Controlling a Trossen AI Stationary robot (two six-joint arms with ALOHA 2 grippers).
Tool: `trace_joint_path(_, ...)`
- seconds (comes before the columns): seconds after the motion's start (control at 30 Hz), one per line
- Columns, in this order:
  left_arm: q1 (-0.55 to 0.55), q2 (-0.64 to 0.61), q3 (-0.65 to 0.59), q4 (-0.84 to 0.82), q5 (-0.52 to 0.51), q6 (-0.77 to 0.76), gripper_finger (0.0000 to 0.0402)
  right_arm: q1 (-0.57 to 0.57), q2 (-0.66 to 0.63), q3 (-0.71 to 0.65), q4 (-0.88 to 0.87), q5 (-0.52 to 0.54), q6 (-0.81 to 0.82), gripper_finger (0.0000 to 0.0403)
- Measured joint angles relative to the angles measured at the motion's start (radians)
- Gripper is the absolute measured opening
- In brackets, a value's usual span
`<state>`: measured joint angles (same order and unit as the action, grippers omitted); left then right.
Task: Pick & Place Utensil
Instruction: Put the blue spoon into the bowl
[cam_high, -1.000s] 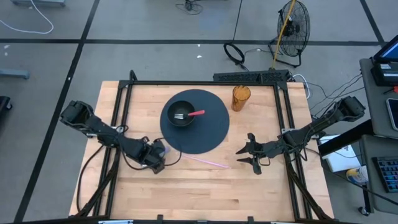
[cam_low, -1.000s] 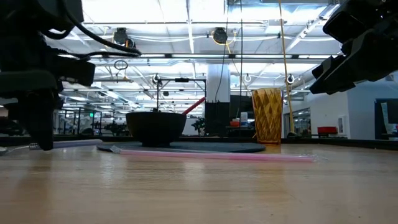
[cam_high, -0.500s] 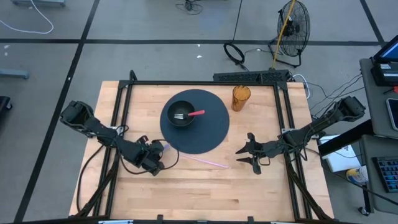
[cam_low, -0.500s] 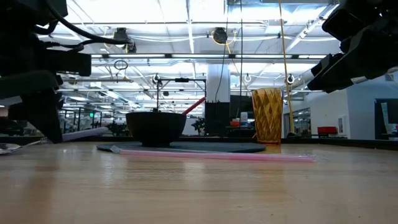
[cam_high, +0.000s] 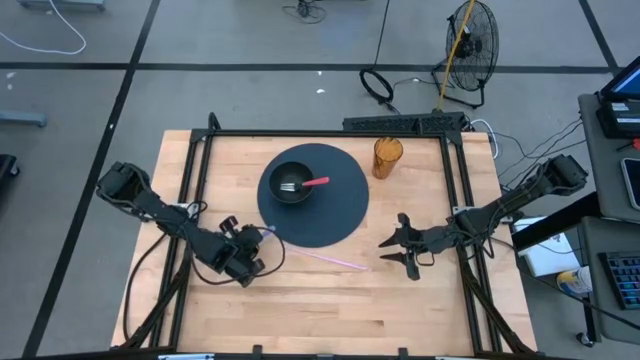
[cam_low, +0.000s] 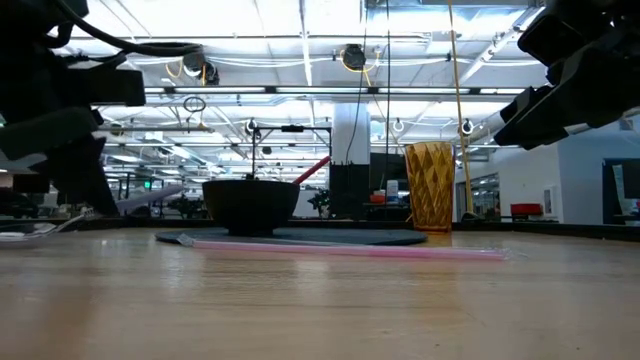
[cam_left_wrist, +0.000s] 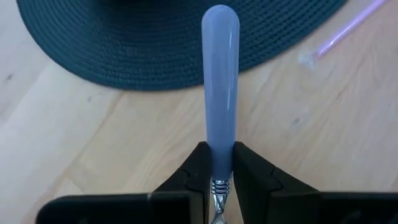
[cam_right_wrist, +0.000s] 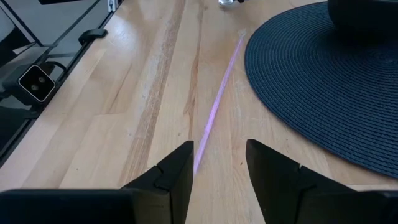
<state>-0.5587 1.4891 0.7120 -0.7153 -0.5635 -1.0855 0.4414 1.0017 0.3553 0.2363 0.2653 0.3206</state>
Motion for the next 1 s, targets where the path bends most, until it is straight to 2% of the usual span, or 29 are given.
trace_joint_path(0.13, 0.0, 0.0, 0.004, -0.008, -0.028, 0.008, 0.0043, -0.009, 0.0, 0.0, 0.0, 0.0, 0.003, 0.0141)
trace_joint_path(0.27, -0.005, 0.0, 0.053, -0.088, -0.078, 0.01, 0.0043, -0.011, 0.0, 0.0, 0.0, 0.0, 0.003, 0.0141)
trace_joint_path(0.57, -0.024, 0.0, 0.208, -0.28, -0.258, 0.04, 0.0043, -0.011, 0.0, 0.0, 0.0, 0.0, 0.0, 0.0141)
trace_joint_path(0.77, -0.018, 0.0, 0.266, -0.286, -0.405, 0.134, 0.0045, -0.011, 0.0, 0.0, 0.0, 0.0, -0.003, 0.0141)
trace_joint_path(1.0, 0.019, 0.0, 0.279, -0.267, -0.561, 0.229, 0.0044, -0.011, 0.0, 0.0, 0.0, 0.0, -0.011, 0.0141)
